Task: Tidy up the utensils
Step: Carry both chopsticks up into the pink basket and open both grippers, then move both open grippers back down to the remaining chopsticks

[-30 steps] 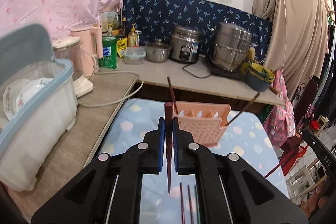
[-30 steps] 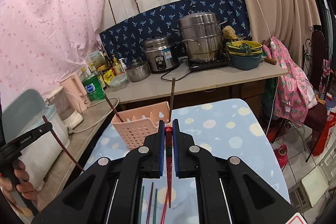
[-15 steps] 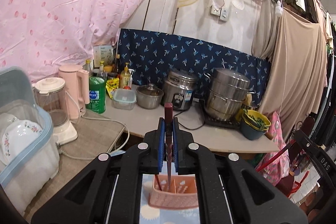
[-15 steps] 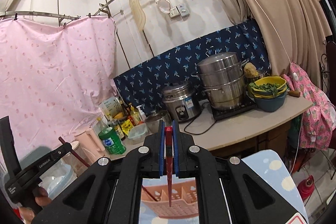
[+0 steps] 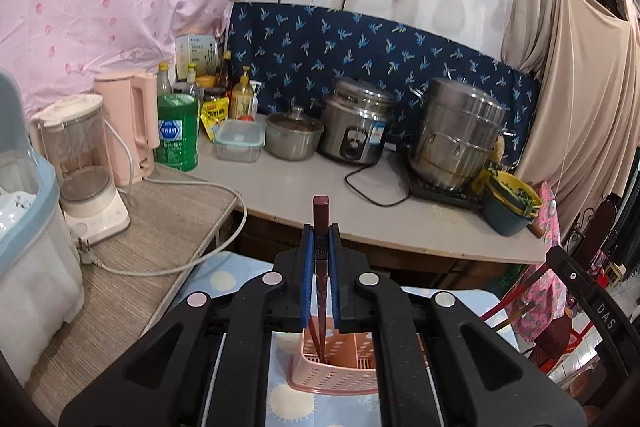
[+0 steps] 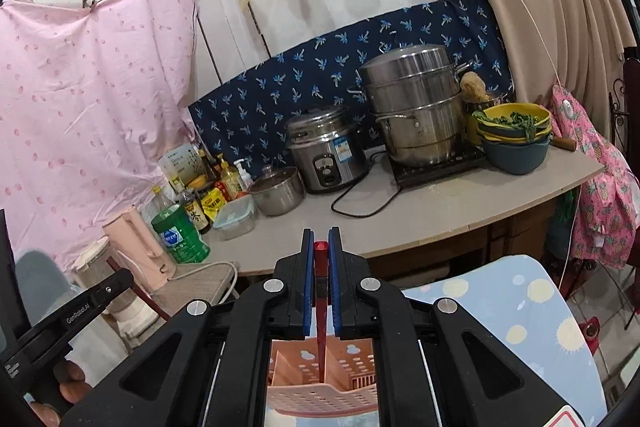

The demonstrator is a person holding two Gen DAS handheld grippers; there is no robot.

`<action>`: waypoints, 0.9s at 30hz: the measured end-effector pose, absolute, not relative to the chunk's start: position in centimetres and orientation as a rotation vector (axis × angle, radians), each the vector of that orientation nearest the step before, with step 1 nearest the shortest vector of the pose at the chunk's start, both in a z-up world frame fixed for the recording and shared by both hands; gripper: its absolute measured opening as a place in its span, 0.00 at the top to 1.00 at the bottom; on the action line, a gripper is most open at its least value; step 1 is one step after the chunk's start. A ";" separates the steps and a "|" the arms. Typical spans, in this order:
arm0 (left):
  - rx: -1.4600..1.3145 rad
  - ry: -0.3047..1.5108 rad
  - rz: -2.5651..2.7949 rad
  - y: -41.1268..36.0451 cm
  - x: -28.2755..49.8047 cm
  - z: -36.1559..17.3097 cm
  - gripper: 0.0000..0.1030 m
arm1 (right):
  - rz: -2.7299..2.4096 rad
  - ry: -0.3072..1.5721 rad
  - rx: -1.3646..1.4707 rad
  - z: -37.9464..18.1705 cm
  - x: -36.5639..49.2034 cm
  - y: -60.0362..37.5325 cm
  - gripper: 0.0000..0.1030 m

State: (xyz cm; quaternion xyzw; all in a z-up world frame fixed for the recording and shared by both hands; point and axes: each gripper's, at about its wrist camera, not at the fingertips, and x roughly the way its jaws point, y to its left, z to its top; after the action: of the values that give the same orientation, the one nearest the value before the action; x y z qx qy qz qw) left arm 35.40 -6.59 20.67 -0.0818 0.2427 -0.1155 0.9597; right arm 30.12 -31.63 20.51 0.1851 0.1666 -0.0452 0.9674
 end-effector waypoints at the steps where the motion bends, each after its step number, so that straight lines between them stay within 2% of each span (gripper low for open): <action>1: -0.165 0.498 -0.234 -6.7 35.6 20.3 0.93 | -0.093 0.347 0.373 20.1 30.3 -31.5 0.93; 7: -0.159 0.534 -0.232 -6.7 35.6 18.6 0.91 | -0.093 0.382 0.364 18.6 30.2 -31.2 0.90; 9: -0.157 0.547 -0.235 -6.7 35.4 18.3 0.84 | -0.091 0.381 0.358 18.6 29.7 -31.0 0.90; 11: -0.157 0.549 -0.232 -6.6 35.0 18.1 0.67 | -0.086 0.382 0.355 18.7 29.2 -30.7 0.89; 12: -0.154 0.546 -0.230 -6.6 34.6 18.1 0.64 | -0.084 0.382 0.355 18.7 28.9 -30.6 0.89; 20: -0.122 0.549 -0.246 -6.7 31.7 18.0 0.63 | -0.042 0.381 0.369 18.8 25.3 -29.3 0.89; 27: -0.093 0.577 -0.252 -6.7 28.7 17.5 0.63 | -0.021 0.390 0.386 18.2 21.0 -28.2 0.84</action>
State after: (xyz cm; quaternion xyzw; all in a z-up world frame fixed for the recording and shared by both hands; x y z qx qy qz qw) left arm 28.66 -6.66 17.48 -0.0456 0.2835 -0.1240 0.9498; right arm 20.97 -28.20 18.19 0.1907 0.1925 -0.0104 0.9625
